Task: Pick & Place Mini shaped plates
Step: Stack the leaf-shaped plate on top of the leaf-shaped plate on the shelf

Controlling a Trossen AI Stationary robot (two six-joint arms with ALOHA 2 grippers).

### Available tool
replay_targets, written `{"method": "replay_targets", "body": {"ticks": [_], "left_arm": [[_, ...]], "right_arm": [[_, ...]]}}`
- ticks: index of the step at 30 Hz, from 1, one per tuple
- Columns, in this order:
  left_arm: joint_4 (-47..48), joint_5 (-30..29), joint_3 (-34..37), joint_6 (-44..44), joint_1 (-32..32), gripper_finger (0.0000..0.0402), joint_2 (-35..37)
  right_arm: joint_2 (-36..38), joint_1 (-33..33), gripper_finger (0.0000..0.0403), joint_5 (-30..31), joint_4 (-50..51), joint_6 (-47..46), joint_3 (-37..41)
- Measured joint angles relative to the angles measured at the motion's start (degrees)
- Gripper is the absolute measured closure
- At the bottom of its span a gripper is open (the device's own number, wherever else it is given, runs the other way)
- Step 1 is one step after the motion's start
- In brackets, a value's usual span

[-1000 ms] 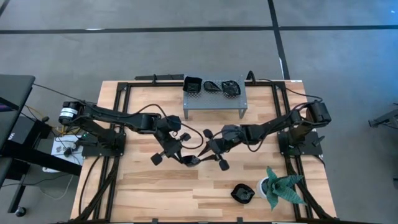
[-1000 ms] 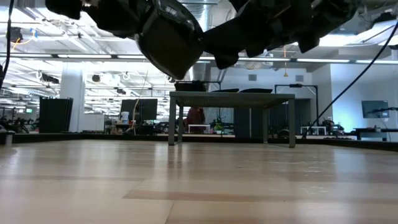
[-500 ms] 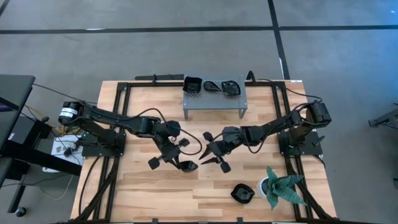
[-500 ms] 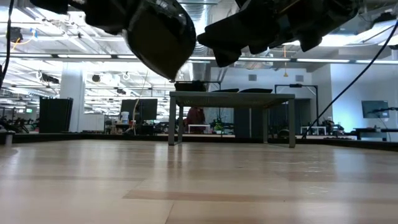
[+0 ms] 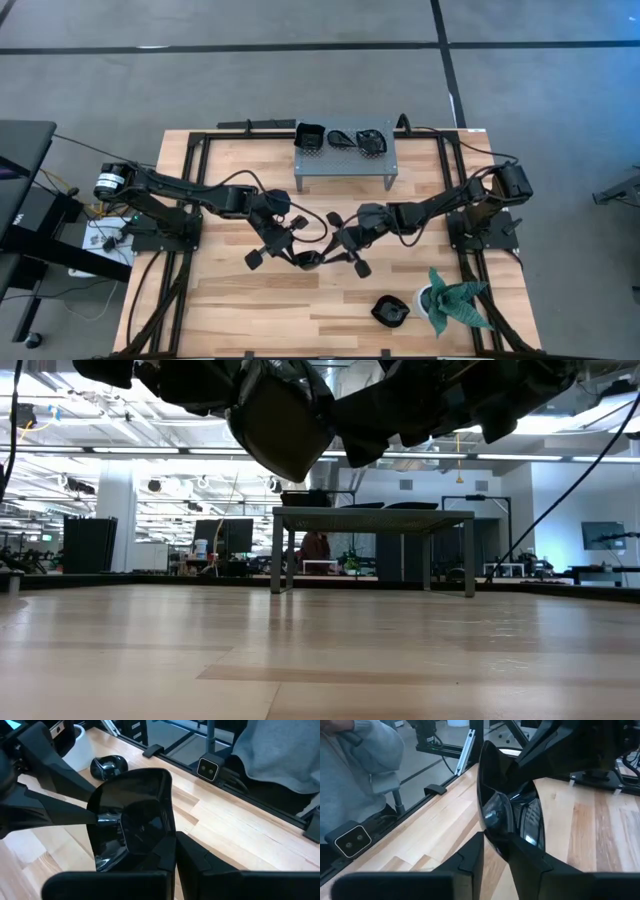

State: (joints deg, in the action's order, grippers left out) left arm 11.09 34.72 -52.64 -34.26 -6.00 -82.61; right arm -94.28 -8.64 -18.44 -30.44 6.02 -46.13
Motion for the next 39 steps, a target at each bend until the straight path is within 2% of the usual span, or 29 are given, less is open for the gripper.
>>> {"method": "replay_targets", "body": {"ticks": [7,11,17,20,25,27,33,39], "left_arm": [[-0.04,-0.67,-0.02,0.00,0.00,0.0393,0.00],[-0.40,-1.28,-0.02,0.01,-0.01,0.0377,-0.02],[-2.05,-3.88,-0.02,0.04,0.00,0.0320,-0.02],[-2.18,-10.31,-0.04,0.20,-0.02,0.0296,-0.02],[-2.15,-32.11,-0.05,0.55,-0.01,0.0276,2.37],[-2.16,-35.03,-0.07,0.67,0.09,0.0275,3.84],[0.81,-35.04,-0.07,0.70,-1.28,0.0279,10.15],[5.06,-35.30,-0.09,4.57,-0.82,0.0287,17.08]], "right_arm": [[-0.02,0.00,0.0396,-2.96,0.22,1.36,0.00],[-0.02,0.00,0.0387,-2.75,-0.02,1.72,0.01],[-0.02,0.21,0.0399,-2.51,0.02,1.59,0.00],[-0.02,0.20,0.0397,-2.21,0.59,0.54,0.00],[-0.02,0.22,0.0400,-1.31,3.56,-1.13,0.00],[-0.02,0.20,0.0401,1.48,5.30,-1.29,0.00],[1.38,0.87,0.0401,10.97,10.23,-4.31,0.02],[9.93,0.77,0.0400,19.76,17.90,-8.02,0.02]]}}
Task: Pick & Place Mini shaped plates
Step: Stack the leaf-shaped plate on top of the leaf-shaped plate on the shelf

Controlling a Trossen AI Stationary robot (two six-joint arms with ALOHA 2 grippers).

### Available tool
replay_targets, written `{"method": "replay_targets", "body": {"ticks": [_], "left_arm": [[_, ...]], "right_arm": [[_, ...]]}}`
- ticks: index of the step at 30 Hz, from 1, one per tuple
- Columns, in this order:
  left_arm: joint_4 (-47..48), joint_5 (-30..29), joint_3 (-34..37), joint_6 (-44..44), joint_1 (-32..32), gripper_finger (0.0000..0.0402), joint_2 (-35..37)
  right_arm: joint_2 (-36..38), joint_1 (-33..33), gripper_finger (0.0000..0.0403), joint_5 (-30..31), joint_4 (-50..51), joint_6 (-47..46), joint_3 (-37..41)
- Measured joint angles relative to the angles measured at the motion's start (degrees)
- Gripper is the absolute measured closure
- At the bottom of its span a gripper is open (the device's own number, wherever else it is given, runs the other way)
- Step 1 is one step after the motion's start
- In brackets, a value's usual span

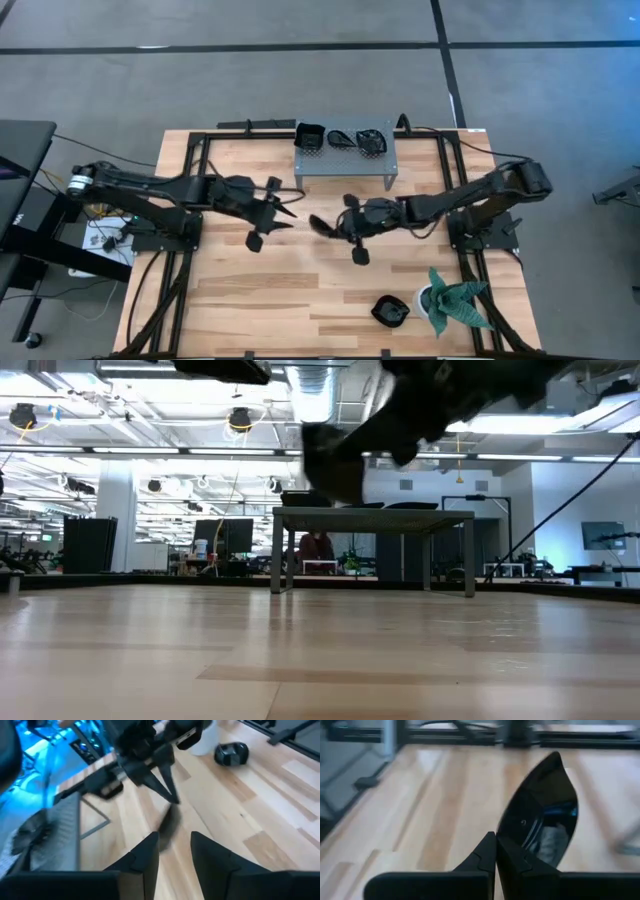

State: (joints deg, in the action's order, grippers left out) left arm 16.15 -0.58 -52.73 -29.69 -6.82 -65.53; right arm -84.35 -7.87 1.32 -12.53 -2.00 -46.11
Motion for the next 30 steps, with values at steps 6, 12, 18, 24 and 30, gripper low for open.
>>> {"method": "replay_targets", "body": {"ticks": [6,12,18,24,30], "left_arm": [[0.71,-0.43,1.11,0.39,1.86,0.0292,3.80],[0.78,-0.35,4.98,0.40,3.80,0.0293,5.41],[0.18,-0.30,9.76,0.41,4.30,0.0293,5.52],[-4.32,-0.28,13.47,0.41,4.25,0.0293,5.31],[-4.58,-0.28,14.14,1.50,4.25,0.0293,5.31]], "right_arm": [[11.45,-0.48,0.0402,23.55,6.68,3.23,0.00],[20.08,1.99,0.0391,31.70,22.19,-1.06,-4.84],[18.45,7.59,0.0390,36.11,41.14,-7.73,-15.53],[11.04,15.61,0.0398,32.88,55.72,-13.25,-21.67],[6.93,18.33,0.0402,26.16,54.92,-12.86,-25.18]]}}
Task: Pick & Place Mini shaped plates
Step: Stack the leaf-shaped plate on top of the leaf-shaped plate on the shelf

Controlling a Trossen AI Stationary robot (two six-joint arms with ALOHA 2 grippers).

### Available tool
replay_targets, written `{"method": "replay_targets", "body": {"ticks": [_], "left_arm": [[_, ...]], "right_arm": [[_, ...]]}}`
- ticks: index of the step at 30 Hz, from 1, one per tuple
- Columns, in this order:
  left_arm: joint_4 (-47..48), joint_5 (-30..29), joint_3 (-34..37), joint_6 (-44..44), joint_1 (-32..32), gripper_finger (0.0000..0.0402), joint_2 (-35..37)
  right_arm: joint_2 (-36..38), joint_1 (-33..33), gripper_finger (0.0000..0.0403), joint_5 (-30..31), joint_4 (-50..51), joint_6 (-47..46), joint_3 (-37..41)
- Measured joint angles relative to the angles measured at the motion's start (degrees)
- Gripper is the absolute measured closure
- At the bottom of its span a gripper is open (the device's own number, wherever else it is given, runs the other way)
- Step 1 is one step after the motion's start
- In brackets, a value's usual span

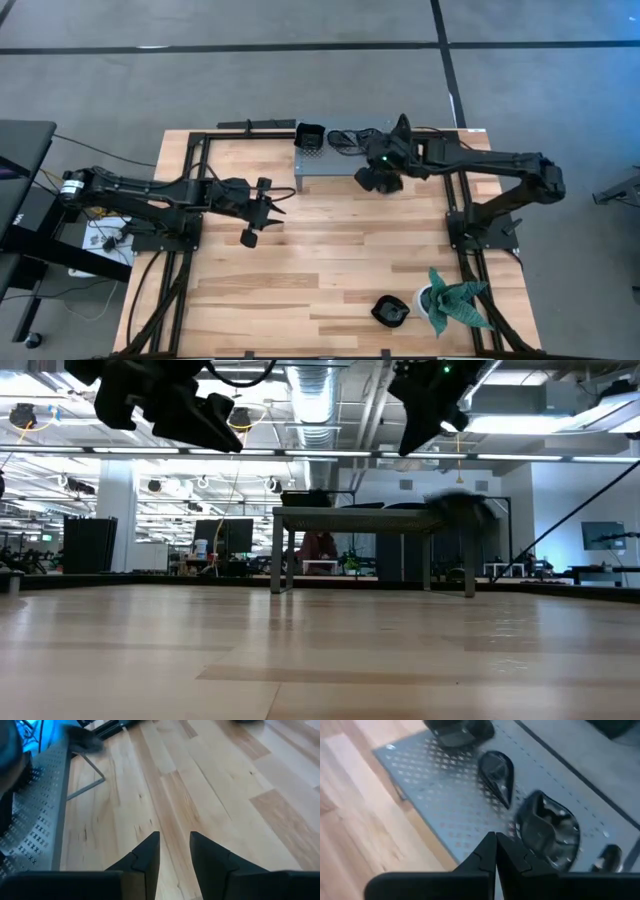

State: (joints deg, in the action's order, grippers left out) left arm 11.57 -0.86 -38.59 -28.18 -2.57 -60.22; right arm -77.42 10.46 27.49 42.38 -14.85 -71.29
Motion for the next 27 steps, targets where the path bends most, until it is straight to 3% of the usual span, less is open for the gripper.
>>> {"method": "replay_targets", "body": {"ticks": [5,10,14,22,27], "left_arm": [[-0.08,0.02,0.00,1.73,0.00,0.0293,0.01],[-0.06,0.02,0.00,1.73,0.00,0.0293,0.01],[-0.07,0.02,0.00,1.74,0.00,0.0293,0.01],[-0.11,0.03,-0.02,5.91,0.00,0.0293,0.01],[-0.09,0.03,-0.02,7.69,0.00,0.0293,0.01]], "right_arm": [[-0.58,-4.16,0.0402,-0.71,0.08,-2.70,-1.22],[-2.16,-9.81,0.0402,-4.03,6.88,-9.91,-1.29],[-6.07,-13.72,0.0396,-5.91,11.16,-10.60,-1.20],[-17.27,-15.30,0.0315,-17.25,11.96,-11.42,-1.20],[-23.11,-15.21,0.0267,-18.88,17.49,-20.89,-1.20]]}}
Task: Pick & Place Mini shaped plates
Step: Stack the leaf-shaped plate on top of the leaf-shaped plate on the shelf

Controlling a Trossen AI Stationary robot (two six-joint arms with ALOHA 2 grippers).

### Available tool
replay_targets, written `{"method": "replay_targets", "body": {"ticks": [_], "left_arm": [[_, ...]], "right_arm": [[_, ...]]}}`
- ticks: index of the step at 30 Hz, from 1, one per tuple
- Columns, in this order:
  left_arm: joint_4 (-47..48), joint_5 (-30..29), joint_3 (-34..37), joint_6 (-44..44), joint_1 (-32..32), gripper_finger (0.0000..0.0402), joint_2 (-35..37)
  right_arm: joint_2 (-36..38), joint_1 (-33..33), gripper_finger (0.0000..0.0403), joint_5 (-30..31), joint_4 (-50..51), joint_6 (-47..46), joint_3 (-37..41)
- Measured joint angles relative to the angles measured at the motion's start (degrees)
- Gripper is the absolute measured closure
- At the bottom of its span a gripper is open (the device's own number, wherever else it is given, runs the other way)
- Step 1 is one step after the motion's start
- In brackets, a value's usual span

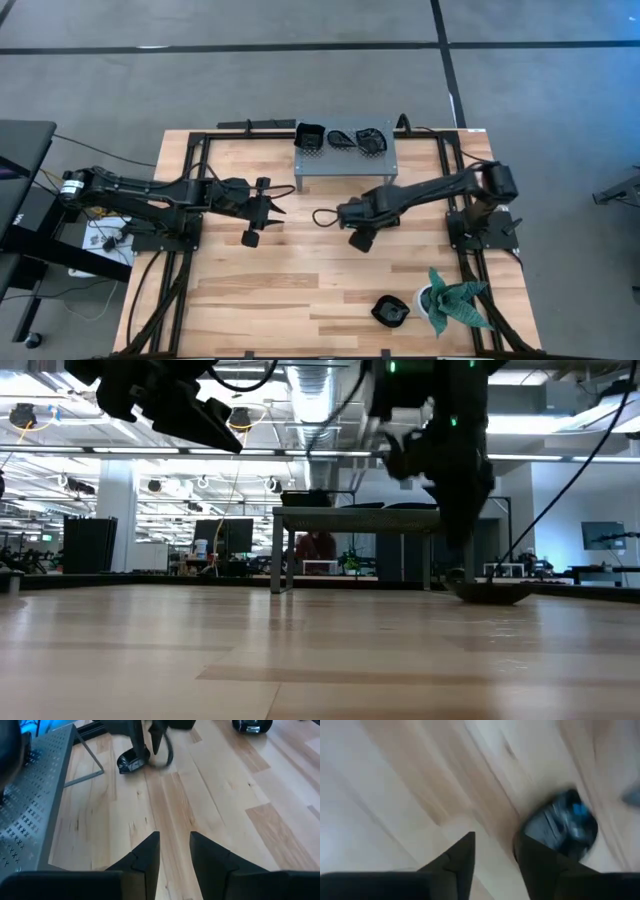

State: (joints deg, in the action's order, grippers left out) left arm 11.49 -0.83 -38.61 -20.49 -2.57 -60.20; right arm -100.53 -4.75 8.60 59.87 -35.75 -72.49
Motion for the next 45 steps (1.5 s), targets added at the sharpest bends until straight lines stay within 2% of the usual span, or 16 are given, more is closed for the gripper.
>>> {"method": "replay_targets", "body": {"ticks": [8,17,23,31,37,45], "left_arm": [[-0.07,0.01,0.00,0.02,0.00,0.0293,0.00],[-0.16,0.01,0.00,0.02,0.00,0.0293,0.00],[-0.18,0.01,-0.01,0.02,0.00,0.0293,0.00],[-0.20,0.00,-0.02,0.02,0.00,0.0293,0.00],[-0.17,0.00,-0.02,0.02,0.00,0.0293,0.00],[-0.39,0.01,-0.02,0.02,-0.01,0.0293,-0.01]], "right_arm": [[-6.08,-0.02,0.0228,0.02,4.40,-1.84,0.02],[-9.18,1.71,0.0238,1.88,5.63,-1.82,-0.04],[-10.39,2.84,0.0274,1.56,6.25,-1.81,0.02],[-10.91,4.19,0.0394,-5.28,6.94,-1.36,0.00],[-9.85,3.86,0.0398,-8.86,8.12,-1.22,-1.61],[-6.24,2.91,0.0401,-8.67,11.22,1.86,-14.49]]}}
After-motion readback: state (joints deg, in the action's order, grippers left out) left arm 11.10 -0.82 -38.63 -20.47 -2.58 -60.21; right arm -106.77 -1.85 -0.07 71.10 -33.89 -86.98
